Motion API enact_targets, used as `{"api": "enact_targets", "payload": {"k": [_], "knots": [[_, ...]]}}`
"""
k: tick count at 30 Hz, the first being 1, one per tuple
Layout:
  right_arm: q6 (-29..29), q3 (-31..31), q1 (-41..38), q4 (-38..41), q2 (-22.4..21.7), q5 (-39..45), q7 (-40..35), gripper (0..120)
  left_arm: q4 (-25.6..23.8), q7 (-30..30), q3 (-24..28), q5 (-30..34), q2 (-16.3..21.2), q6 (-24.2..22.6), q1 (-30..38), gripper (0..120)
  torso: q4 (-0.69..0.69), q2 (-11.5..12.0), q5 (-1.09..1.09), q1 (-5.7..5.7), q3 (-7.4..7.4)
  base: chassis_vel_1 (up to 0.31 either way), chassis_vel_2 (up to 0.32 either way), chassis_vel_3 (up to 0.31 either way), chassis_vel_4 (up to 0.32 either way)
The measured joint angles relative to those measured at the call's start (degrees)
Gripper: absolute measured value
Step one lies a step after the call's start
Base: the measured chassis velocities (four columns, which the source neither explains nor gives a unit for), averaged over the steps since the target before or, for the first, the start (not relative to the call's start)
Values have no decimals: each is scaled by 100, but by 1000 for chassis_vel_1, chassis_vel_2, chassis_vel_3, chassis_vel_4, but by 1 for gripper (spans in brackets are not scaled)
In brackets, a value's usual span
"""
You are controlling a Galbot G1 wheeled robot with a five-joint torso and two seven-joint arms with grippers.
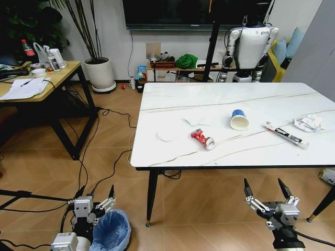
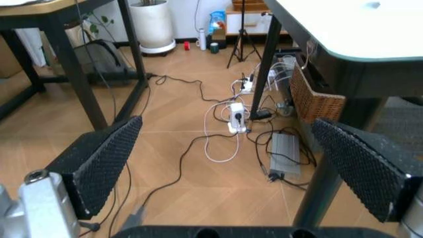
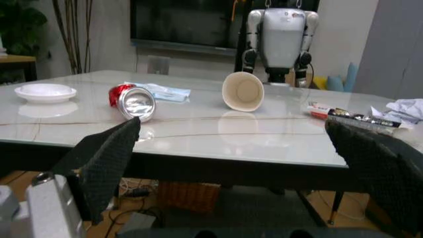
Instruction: Pick up the trash bin and place the trash from the table into it.
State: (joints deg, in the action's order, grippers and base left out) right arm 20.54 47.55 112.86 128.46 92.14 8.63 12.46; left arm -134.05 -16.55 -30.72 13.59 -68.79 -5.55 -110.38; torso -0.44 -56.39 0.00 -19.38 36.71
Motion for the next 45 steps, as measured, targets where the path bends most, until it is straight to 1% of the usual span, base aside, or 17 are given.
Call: {"api": "enact_targets", "payload": {"k": [2, 4, 8, 9, 12, 18, 24, 26, 29, 30, 39, 45], "knots": [[0, 3, 0, 13, 0, 5, 0, 100, 0, 1, 1, 0, 1, -3, 1, 100, 0, 92, 0, 41, -50, 0, 0, 0, 0], [0, 5, 0, 14, 0, 6, 0, 100, 0, 0, 1, -1, 1, -3, -2, 100, 0, 119, 0, 53, -65, 0, 0, 0, 0], [7, -16, -1, 7, 0, 0, 0, 100, 0, 2, 0, -7, 1, -1, -22, 100, 0, 258, 0, 113, -144, 0, 0, 0, 0], [7, -16, -1, 7, 0, 0, 0, 100, 0, 2, 0, -7, 1, -1, -22, 100, 0, 258, 0, 113, -144, 0, 0, 0, 0], [14, -26, 1, 7, 0, -9, 1, 100, 0, 4, 6, -11, -6, 0, -20, 100, 0, 370, 0, 159, -210, 0, 0, 0, 0], [25, -12, 15, 21, 0, -8, 2, 100, 15, 6, 34, -31, -21, 5, -21, 100, 0, 501, 0, 217, -283, 0, 0, 0, 0], [47, -5, 28, 28, 0, -7, 3, 100, 15, 10, 45, -41, -17, 7, -31, 100, 0, 686, 0, 295, -390, 0, 0, 0, 0], [50, -4, 29, 28, 0, -7, 4, 100, 13, 10, 45, -41, -18, 7, -34, 100, 0, 708, 0, 304, -403, 0, 0, 0, 0], [58, -14, 28, 27, 0, -11, 6, 100, 9, 10, 41, -44, -19, 8, -54, 100, 0, 822, 0, 355, -467, 0, 0, 0, 0], [58, -14, 28, 27, 0, -11, 6, 100, 9, 10, 41, -44, -19, 8, -54, 100, 0, 822, 0, 355, -467, 0, 0, 0, 0], [74, -22, 24, 13, 0, -16, 10, 100, 22, 10, 35, -51, -31, 18, -61, 100, 0, 1093, 0, 469, -623, 0, 0, 0, 0], [76, -18, 25, 13, 0, -12, 12, 100, 18, 9, 37, -58, -39, 18, -62, 100, 0, 1213, 0, 518, -694, 0, 0, 0, 0]]}}
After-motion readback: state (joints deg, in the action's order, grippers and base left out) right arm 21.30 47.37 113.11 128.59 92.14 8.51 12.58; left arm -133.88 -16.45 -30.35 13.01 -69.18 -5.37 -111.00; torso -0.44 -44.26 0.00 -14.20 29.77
